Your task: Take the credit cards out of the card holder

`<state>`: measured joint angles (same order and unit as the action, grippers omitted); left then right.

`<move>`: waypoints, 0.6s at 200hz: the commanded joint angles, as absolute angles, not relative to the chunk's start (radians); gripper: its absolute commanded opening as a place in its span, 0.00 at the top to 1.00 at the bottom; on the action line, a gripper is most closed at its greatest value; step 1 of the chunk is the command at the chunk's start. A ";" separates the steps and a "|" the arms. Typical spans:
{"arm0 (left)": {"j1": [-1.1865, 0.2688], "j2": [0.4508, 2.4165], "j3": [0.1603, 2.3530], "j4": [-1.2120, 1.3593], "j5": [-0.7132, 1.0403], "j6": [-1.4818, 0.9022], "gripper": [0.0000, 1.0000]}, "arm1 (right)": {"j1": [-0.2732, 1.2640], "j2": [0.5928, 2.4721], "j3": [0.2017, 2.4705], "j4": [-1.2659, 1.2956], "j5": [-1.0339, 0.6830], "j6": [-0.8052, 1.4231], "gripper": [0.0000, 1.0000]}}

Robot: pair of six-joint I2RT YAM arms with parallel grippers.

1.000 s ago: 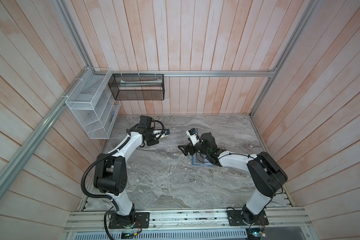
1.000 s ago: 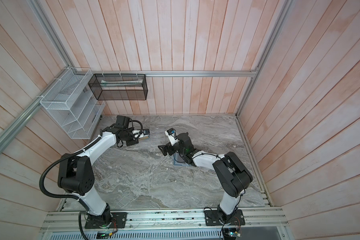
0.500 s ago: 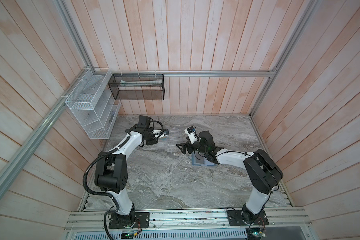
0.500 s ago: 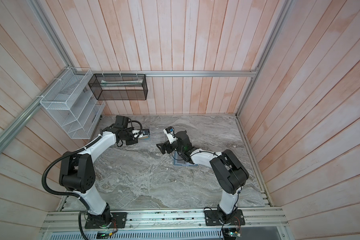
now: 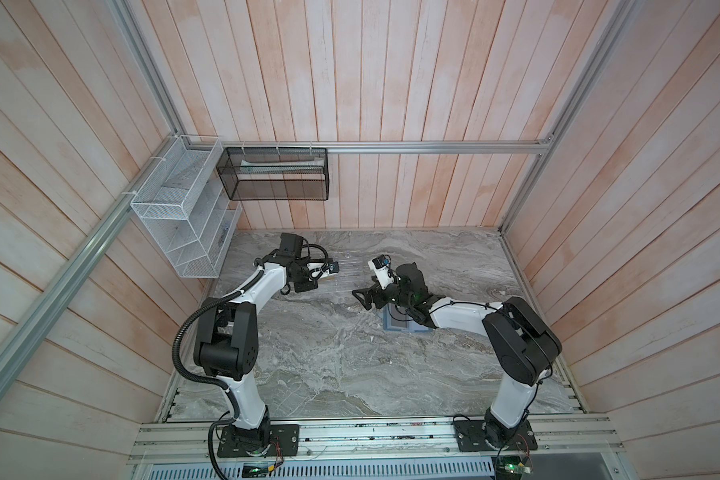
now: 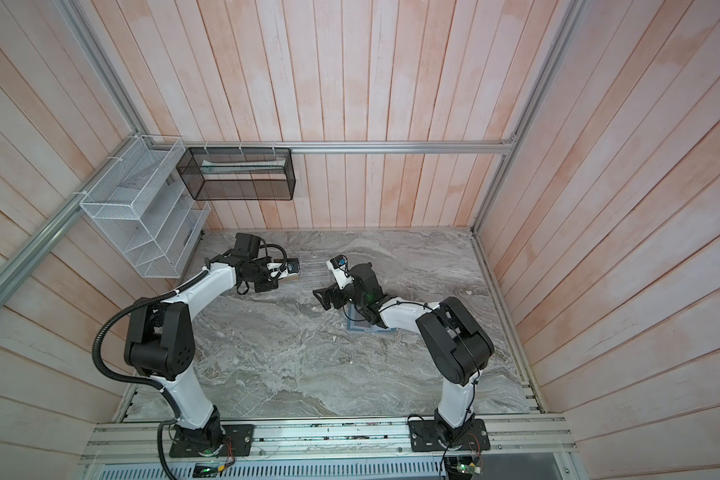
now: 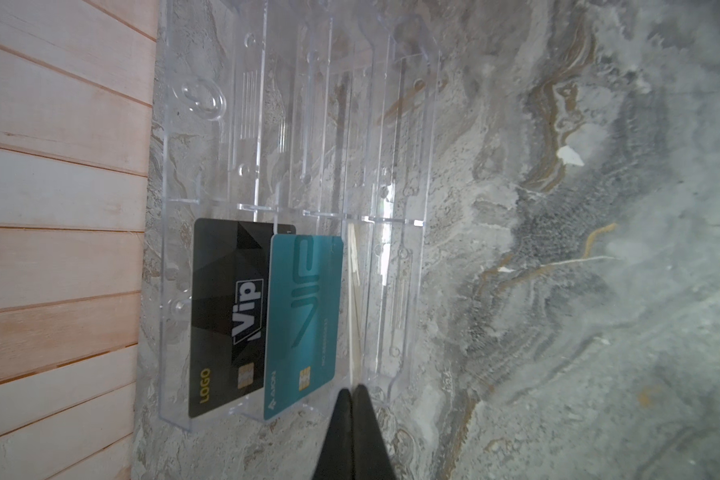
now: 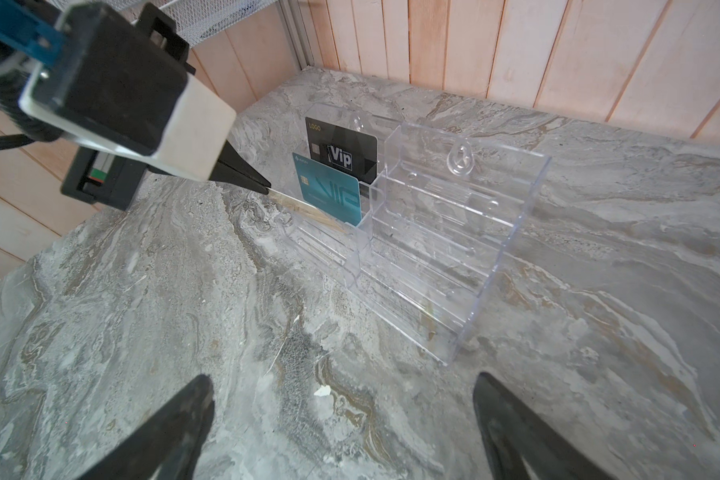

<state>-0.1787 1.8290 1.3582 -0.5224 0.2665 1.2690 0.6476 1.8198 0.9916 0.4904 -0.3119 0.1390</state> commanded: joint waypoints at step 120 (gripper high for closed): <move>-0.165 1.889 1.343 -0.504 0.301 1.320 1.00 | 0.653 1.842 1.002 0.504 -0.321 0.151 0.02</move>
